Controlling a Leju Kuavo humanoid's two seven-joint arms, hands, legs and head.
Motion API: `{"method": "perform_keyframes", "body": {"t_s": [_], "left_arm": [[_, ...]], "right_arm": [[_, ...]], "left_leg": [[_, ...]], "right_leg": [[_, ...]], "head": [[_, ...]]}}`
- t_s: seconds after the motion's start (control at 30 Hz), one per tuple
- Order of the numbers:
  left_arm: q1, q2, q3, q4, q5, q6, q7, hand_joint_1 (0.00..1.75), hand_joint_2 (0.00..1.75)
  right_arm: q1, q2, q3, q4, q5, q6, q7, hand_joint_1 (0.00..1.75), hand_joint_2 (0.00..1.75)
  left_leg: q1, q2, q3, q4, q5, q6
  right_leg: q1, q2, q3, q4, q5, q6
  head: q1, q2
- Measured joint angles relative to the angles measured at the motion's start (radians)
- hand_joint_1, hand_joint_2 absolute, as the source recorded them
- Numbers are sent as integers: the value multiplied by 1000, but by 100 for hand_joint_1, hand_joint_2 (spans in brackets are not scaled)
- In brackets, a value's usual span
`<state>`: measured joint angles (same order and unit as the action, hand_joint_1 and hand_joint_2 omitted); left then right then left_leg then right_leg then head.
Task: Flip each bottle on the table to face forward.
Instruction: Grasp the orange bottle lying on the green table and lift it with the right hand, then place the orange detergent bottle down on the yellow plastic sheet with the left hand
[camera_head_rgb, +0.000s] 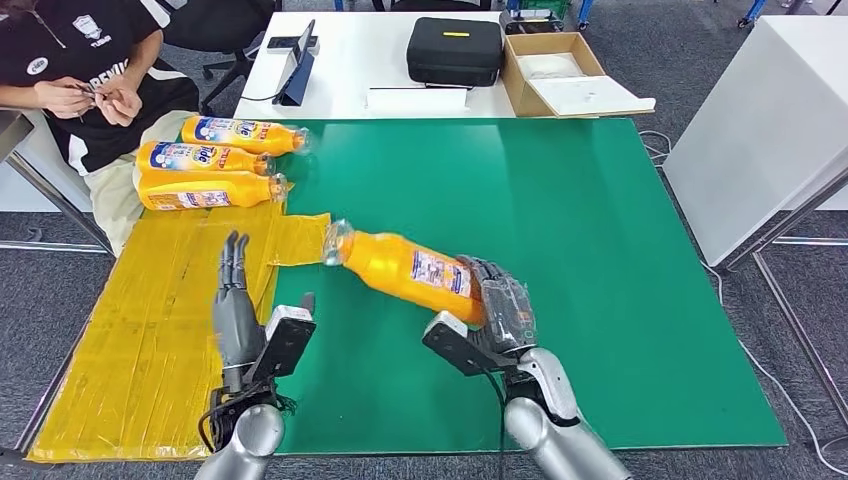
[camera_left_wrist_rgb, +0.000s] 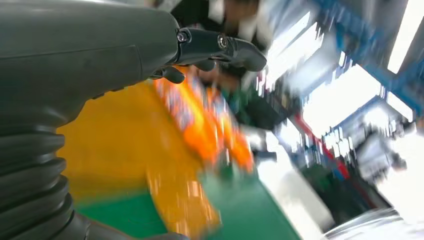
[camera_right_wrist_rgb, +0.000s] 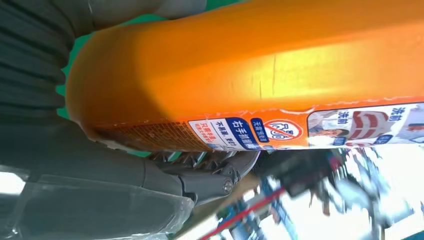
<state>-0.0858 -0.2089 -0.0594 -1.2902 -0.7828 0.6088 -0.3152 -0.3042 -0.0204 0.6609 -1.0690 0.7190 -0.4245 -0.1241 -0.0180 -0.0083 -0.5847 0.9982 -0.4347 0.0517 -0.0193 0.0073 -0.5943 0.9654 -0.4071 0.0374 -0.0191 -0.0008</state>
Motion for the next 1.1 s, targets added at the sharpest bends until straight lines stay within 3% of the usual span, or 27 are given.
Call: {"method": "perform_keyframes", "body": {"t_s": [0.2,0.33,0.43,0.9,1.1], "left_arm": [[-27,23,-88,21,252,-172,-79,0,175],[-41,29,-118,22,341,-291,-100,0,175],[-49,29,-137,22,375,-345,-106,0,175],[-72,29,-184,25,387,-383,-110,0,175],[-98,25,-240,42,578,-581,-97,0,175]], "right_arm": [[45,76,-97,-15,-179,-139,-228,175,175],[50,135,-142,23,-300,-167,-391,175,175],[51,173,-164,49,-357,-170,-465,175,175],[49,233,-194,114,-417,-129,-497,175,175],[37,274,-188,186,-421,-107,-504,175,175]], "left_leg": [[0,1,0,0,0,0],[0,1,0,0,0,0],[0,1,0,0,0,0],[0,1,0,0,0,0],[0,1,0,0,0,0]], "right_leg": [[0,0,0,0,0,0],[0,0,0,0,0,0],[0,0,0,0,0,0],[0,0,0,0,0,0],[0,0,0,0,0,0]], "head": [[0,0],[0,0],[0,0],[0,0],[0,0]]}}
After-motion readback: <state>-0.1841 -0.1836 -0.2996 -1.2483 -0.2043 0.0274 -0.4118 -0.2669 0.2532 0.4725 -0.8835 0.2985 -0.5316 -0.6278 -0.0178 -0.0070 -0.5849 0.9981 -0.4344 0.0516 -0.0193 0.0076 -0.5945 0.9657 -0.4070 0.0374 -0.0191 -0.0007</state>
